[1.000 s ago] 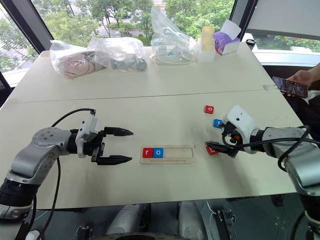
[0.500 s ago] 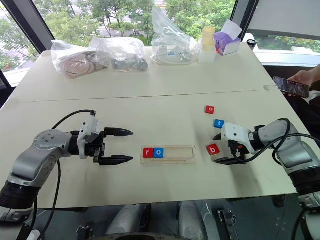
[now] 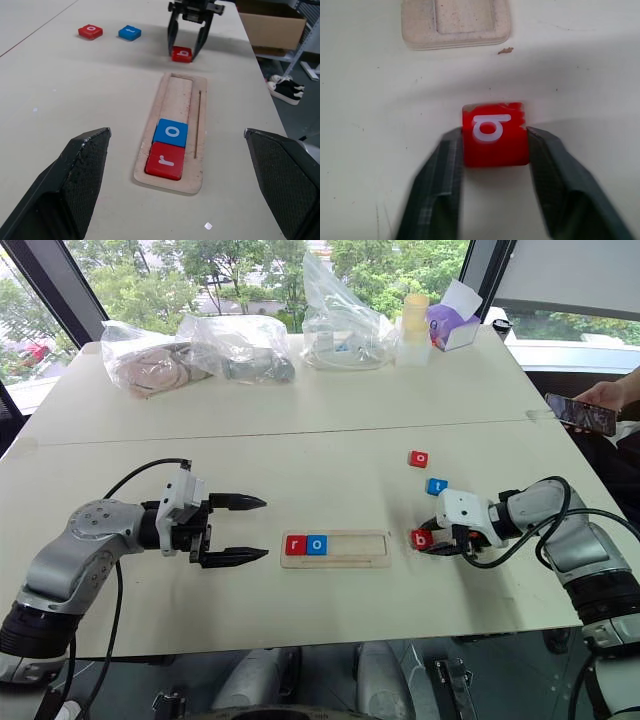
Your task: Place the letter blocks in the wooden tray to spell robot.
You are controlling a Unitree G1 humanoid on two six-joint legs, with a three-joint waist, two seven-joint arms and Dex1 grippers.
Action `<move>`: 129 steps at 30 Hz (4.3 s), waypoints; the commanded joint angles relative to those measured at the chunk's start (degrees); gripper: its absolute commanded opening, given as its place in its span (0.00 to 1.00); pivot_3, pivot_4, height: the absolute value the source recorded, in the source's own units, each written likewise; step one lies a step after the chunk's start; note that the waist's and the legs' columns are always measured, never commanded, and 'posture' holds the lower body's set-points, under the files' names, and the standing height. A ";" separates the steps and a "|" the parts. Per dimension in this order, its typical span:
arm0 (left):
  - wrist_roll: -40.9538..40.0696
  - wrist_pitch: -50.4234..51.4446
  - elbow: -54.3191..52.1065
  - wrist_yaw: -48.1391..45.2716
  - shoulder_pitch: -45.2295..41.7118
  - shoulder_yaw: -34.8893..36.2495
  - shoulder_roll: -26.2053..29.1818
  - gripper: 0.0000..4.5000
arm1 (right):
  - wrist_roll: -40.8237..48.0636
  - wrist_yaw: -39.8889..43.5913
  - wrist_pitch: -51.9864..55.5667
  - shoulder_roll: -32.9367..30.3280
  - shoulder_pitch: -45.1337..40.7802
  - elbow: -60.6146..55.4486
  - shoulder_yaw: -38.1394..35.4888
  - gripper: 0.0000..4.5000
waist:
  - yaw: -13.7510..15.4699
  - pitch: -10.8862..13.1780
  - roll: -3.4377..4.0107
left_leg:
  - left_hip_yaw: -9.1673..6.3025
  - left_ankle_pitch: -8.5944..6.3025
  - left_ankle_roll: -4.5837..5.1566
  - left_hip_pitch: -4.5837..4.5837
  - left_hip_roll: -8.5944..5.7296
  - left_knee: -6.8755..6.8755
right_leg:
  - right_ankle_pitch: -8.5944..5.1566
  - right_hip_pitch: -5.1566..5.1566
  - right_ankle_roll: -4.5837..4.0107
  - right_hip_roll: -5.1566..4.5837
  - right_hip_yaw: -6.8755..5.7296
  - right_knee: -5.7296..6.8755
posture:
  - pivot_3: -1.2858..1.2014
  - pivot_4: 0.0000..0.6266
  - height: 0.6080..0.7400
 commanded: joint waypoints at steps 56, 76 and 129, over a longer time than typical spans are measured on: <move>-0.87 4.53 -7.57 0.72 -3.27 -0.43 0.65 1.00 | -1.11 -17.43 41.96 12.12 -8.88 -34.68 16.56 0.99 | 0.05 0.04 0.06 | -0.08 0.00 -0.01 -0.08 -0.03 -0.01 | 0.00 -0.09 0.01 0.00 -0.05 0.02 | 0.52 0.24 1.00; -0.83 3.91 -6.85 0.09 -2.51 -0.38 0.31 1.00 | -5.35 -25.54 34.14 17.62 -12.85 -20.10 11.71 0.99 | -0.04 0.04 0.06 | -0.07 0.00 -0.02 -0.09 -0.05 -0.07 | 0.01 -0.14 0.00 0.00 -0.04 0.04 | 0.52 0.24 1.00; -1.21 2.17 -6.06 -0.43 -1.75 -0.93 -0.78 1.00 | -3.92 -75.69 61.62 44.99 -18.06 -7.05 -26.57 0.99 | -0.36 0.03 0.11 | 0.04 0.07 -0.10 -0.10 -0.03 -0.15 | 0.11 -0.36 -0.13 0.10 0.11 0.22 | 0.52 0.24 1.00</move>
